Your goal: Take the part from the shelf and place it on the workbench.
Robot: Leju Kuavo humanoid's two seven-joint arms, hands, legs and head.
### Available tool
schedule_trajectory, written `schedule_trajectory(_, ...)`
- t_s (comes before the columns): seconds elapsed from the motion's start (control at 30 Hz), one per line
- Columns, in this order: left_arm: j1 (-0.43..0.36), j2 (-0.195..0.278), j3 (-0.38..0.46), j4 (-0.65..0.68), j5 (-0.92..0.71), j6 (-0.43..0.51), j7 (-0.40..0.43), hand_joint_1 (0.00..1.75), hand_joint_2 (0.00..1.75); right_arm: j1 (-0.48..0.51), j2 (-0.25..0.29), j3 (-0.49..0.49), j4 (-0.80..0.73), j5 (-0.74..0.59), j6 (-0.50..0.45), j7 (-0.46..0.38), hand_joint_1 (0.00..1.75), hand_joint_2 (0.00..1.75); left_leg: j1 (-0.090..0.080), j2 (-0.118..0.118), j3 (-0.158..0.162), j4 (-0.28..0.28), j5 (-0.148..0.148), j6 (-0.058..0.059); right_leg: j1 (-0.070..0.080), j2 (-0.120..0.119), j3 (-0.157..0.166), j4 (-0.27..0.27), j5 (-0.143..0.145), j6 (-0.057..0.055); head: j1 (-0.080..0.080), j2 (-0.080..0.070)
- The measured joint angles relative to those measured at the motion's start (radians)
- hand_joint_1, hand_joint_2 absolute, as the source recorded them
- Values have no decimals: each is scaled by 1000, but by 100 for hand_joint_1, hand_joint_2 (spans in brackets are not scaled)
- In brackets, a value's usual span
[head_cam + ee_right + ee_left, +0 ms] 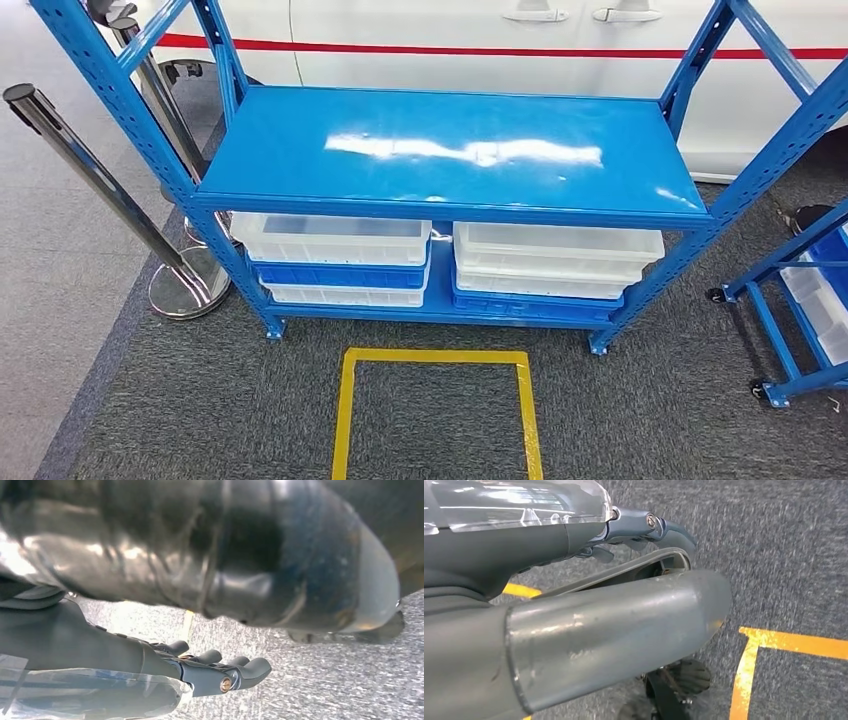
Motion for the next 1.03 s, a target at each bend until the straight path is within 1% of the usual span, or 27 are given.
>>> schedule_trajectory(0.03, 0, 0, 0, 0, 0, 0, 0, 0, 0, -1, 0, -2, 0, 1, 0, 0, 0, 0, -2, -1, 1, 5, -5, -5, 1, 0, 25, -60, 26, -3, 0, 0)
schedule_trajectory(0.07, 0, 0, 0, 0, 0, 0, 0, 0, 0, -1, 0, -3, 0, 1, -1, 0, 0, 0, -3, -1, 1, 8, -8, -10, 2, 0, 41, -99, 38, -7, 0, 0)
schedule_trajectory(0.1, -1, 0, 0, 0, 0, 0, 1, 0, 0, -2, 0, -4, 0, 2, -1, 0, 0, 0, -5, -1, 1, 10, -10, -16, 4, 1, 47, -114, 38, -11, 0, 0)
schedule_trajectory(0.13, -2, 0, 0, 0, 0, 1, 1, 0, 0, -2, 0, -4, 0, 2, -2, 1, 0, 44, -5, -2, 1, 10, -10, -21, 6, 2, 46, -116, 38, -16, 0, 0)
schedule_trajectory(0.2, -2, 0, 0, -1, 0, 1, 2, 0, 0, -1, 1, -5, 0, 3, -6, 1, 0, 131, -3, -2, 3, 10, -13, -32, 6, 2, 47, -119, 41, -27, 0, 0)
schedule_trajectory(0.23, -1, 0, 0, -1, 0, 1, 2, 0, 0, 0, 2, -5, 0, 3, -10, 1, 0, 175, -2, -1, -1, 20, -22, -37, 4, 1, 48, -122, 43, -33, 0, 0)
schedule_trajectory(0.27, -1, 0, 0, -1, 0, 2, 3, 0, 0, 0, 2, -6, 0, 3, -14, 0, 0, 175, 0, -1, -12, 49, -43, -43, 2, 0, 49, -125, 45, -38, 0, 0)
schedule_trajectory(0.3, -1, 0, 0, -2, 0, 3, 3, 0, 0, -1, 3, -7, 0, 4, -18, 0, 0, 175, 1, -1, -34, 97, -73, -47, 1, -1, 48, -127, 46, -42, 0, 0)
schedule_trajectory(0.33, -1, 0, 0, -2, 0, 3, 4, 0, 0, -1, 4, -8, 0, 6, -22, -1, 0, 175, 2, -1, -63, 162, -107, -51, 2, -2, 47, -126, 46, -45, 0, 0)
schedule_trajectory(0.37, -1, 0, 1, -2, 1, 5, 5, 0, 0, -1, 4, -8, 0, 7, -26, -2, 0, 175, 2, -1, -94, 227, -136, -53, 3, -3, 47, -126, 46, -46, -1, 0)
schedule_trajectory(0.4, 0, 0, 2, -2, 1, 6, 7, 0, 0, -1, 4, -9, 0, 8, -30, -2, 0, 175, 2, -1, -115, 271, -148, -54, 3, -4, 47, -126, 46, -47, -1, 0)
schedule_trajectory(0.43, 0, 0, 3, -3, 1, 6, 8, 0, 0, -1, 4, -10, 0, 8, -33, -2, 0, 175, 3, -1, -120, 281, -141, -55, 3, -4, 47, -126, 45, -48, 0, 0)
schedule_trajectory(0.47, 1, 0, 4, -3, 1, 7, 10, 0, 0, -1, 5, -10, 0, 9, -35, -1, 0, 175, 5, 0, -105, 251, -115, -57, 3, -4, 49, -125, 44, -49, 0, 0)
schedule_trajectory(0.5, 1, 0, 5, -4, 0, 7, 12, 0, 0, -1, 5, -11, 0, 9, -35, 1, 0, 175, 8, 0, -73, 187, -77, -63, 3, -3, 51, -124, 42, -49, 0, 0)
schedule_trajectory(0.53, 1, 0, 5, -4, 0, 7, 13, 0, 0, -2, 5, -12, 0, 10, -36, 4, 0, 175, 11, -1, -38, 115, -50, -71, 4, -3, 52, -121, 40, -48, 0, 0)
schedule_trajectory(0.57, 0, -1, 5, -5, 0, 7, 15, 0, 0, -3, 5, -13, 0, 10, -37, 8, 0, 175, 13, -3, -8, 55, -28, -72, 7, -1, 52, -118, 36, -45, 0, 0)
schedule_trajectory(0.6, -1, -2, 6, -5, -1, 7, 17, 0, 0, -4, 4, -14, -1, 10, -37, 10, 0, 131, 14, -5, 10, 18, -22, -67, 10, 0, 52, -115, 34, -42, 0, 0)
schedule_trajectory(0.63, -2, -2, 6, -5, -1, 8, 19, 0, 0, -5, 3, -16, -1, 11, -37, 12, 0, 87, 13, -7, 16, 5, -24, -62, 13, 1, 51, -114, 32, -40, 1, 0)
schedule_trajectory(0.67, -2, -2, 6, -5, -1, 8, 20, 0, 0, -5, 3, -17, -2, 11, -37, 13, 0, 44, 12, -8, 16, 4, -21, -53, 14, 2, 51, -114, 32, -37, 2, 0)
schedule_trajectory(0.7, -2, -2, 6, -5, -1, 10, 21, 0, 44, -6, 3, -18, -2, 11, -38, 14, 0, 0, 10, -7, 16, 5, -23, -50, 14, 2, 51, -116, 33, -36, 2, 0)
schedule_trajectory(0.73, -1, -2, 7, -5, -1, 11, 22, 0, 87, -5, 3, -19, -2, 11, -38, 15, 0, 0, 9, -7, 16, 5, -22, -51, 13, 2, 52, -117, 34, -34, 2, 0)
schedule_trajectory(0.8, -1, -2, 7, -5, -1, 13, 24, 0, 175, -5, 4, -20, -2, 12, -43, 16, 0, 0, 6, -7, 16, 5, -22, -47, 11, 3, 53, -119, 35, -30, 1, 0)
schedule_trajectory(0.93, -2, -2, 9, -5, -1, 15, 28, 0, 175, -5, 5, -21, -2, 16, -51, 15, 0, 175, 1, -7, 16, 5, -23, -42, 8, 3, 55, -121, 35, -26, 1, 0)
schedule_trajectory(1.03, -2, -2, 13, -5, 1, 19, 33, 0, 175, -6, 6, -22, -2, 21, -54, 18, 0, 175, 0, -7, 16, 5, -24, -41, 7, 3, 55, -122, 35, -25, 1, 0)
